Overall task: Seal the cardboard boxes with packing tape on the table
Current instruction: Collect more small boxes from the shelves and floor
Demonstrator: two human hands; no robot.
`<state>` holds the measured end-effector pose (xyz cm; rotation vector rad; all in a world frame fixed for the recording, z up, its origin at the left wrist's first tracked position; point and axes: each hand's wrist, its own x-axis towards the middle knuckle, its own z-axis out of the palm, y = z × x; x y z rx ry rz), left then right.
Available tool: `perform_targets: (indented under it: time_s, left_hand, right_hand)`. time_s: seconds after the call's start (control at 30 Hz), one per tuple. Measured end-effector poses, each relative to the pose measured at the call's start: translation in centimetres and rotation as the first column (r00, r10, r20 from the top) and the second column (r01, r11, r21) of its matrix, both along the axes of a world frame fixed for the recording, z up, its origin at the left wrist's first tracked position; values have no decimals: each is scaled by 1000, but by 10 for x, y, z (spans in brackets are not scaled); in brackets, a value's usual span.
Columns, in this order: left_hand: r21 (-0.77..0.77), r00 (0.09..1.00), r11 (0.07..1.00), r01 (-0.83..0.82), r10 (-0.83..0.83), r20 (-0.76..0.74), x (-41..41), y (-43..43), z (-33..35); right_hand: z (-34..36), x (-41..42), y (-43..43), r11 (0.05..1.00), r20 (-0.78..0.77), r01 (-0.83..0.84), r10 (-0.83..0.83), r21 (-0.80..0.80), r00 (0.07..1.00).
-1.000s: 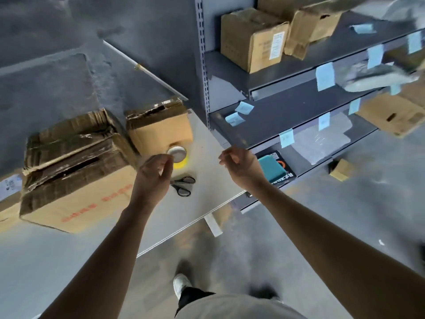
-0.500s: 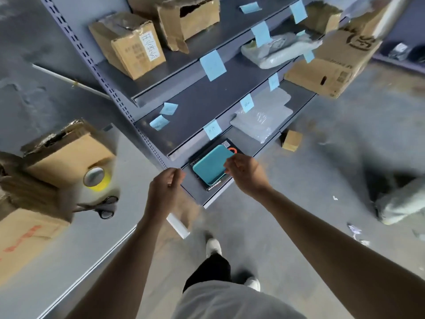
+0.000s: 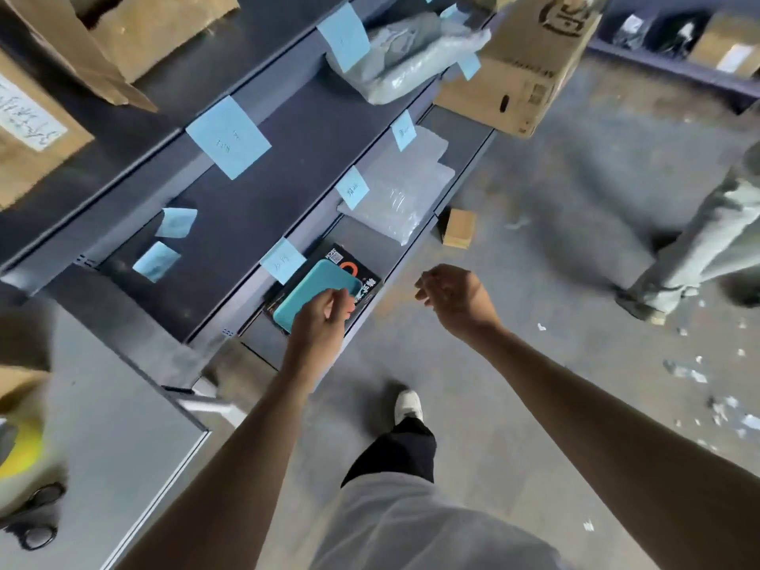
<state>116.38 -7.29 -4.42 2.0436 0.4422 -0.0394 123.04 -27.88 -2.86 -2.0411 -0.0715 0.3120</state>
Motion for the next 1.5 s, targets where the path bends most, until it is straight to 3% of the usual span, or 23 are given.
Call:
perform_targets:
  time_s: [0.3,0.67,1.07,1.3,1.5]
  left_hand:
    - [-37,995,997,68,-71,-65,127,-28,-17]
    - [-14,984,994,107,-108,-145,279,-100,-30]
    - [2,964,999,41,-39,-264,462,-240,-86]
    - [20,947,999,36,-28,-321,536,-270,-152]
    - [64,921,994,87,-56,-385,593,-270,-263]
  right_hand:
    - [-8,110,-29,992,-124,121,-126,-46,984]
    - [-47,271,-105,984,-171,172,-176,-37,969]
    - [-101,456,-225,988,-248,24,-62,-153,967]
    - [-169,507,-240,990,-324,20,-65,-139,944]
    - [-276,538,-231,991,-376,-3,-48,-133,925]
